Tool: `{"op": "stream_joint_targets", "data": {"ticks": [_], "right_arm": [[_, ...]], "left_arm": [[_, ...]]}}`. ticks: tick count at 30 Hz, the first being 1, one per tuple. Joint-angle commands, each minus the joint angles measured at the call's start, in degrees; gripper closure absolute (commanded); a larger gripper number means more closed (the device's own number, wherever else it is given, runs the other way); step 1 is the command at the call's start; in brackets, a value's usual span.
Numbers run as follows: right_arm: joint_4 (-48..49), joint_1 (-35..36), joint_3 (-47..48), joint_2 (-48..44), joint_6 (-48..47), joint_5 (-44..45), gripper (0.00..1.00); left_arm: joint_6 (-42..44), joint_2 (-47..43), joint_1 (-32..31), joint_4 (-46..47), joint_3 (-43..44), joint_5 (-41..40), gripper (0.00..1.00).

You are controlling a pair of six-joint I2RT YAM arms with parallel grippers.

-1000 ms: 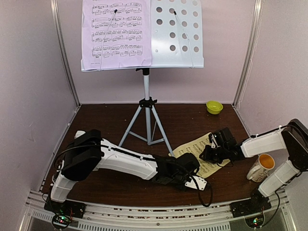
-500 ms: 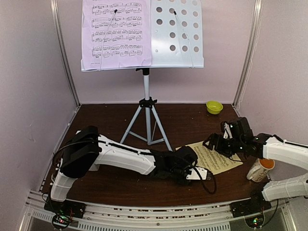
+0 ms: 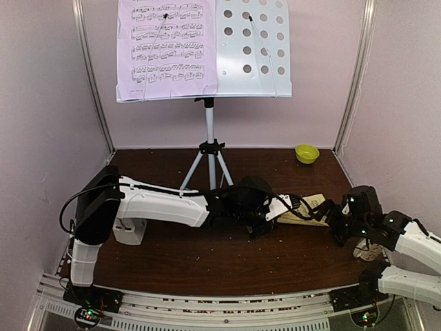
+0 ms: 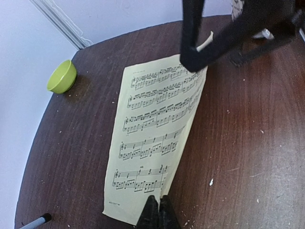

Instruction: Set up the instrument practice props

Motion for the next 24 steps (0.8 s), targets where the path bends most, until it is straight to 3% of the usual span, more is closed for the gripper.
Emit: {"op": "stream_joint_targets", "data": {"ticks": [1,24], "right_arm": [[1.49,-0.32,-3.21,-1.15,10.87,0.13,0.00],[10.72,-0.56,-1.16,9.15,20.95,8.36,0.07]], "left_arm": [[-3.63,-2.92,0.16,2.01,2.43,-0.13,1.00],[0.78,-5.88,-1.53,4.52,-1.31,5.34,1.00]]}}
